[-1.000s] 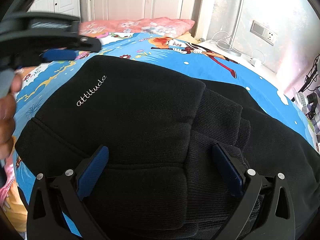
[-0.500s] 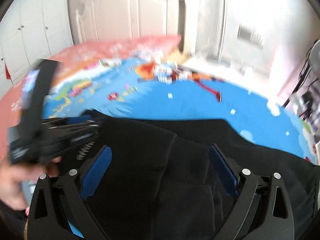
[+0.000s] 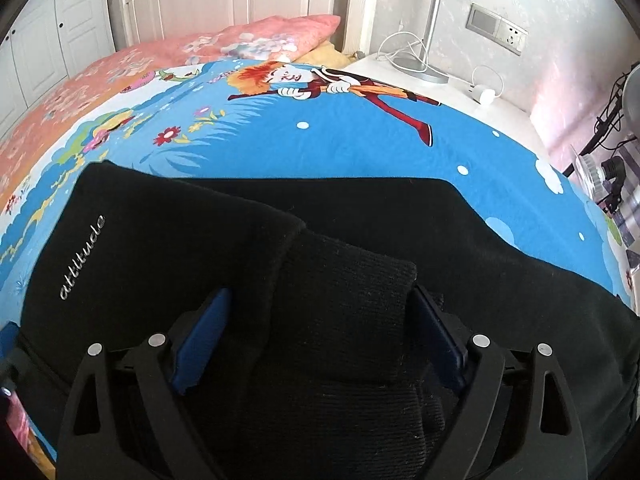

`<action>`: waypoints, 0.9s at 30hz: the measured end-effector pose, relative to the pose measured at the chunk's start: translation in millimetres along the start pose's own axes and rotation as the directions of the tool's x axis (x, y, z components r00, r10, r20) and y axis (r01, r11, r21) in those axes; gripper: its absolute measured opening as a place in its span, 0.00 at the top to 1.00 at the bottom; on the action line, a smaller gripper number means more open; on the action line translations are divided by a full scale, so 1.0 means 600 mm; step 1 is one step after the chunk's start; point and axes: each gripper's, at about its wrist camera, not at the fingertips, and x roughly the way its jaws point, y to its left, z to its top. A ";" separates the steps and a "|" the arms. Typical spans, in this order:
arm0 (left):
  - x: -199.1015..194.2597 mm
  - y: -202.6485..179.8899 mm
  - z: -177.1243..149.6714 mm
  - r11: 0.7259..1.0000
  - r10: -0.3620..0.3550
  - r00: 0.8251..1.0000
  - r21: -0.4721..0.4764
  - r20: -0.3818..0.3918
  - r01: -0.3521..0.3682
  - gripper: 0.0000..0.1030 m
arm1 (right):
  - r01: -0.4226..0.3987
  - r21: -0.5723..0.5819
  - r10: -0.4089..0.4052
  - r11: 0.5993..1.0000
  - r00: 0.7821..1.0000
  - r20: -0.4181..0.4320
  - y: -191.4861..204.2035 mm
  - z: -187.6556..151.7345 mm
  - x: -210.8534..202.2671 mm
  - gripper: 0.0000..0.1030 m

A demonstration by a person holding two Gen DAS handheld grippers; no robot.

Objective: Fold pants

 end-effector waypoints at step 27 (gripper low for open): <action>0.022 0.119 -0.047 0.859 -0.389 0.921 -0.365 -0.006 0.360 0.63 | -0.071 -0.028 0.072 0.997 0.997 0.041 0.028 -0.111 -0.091 0.14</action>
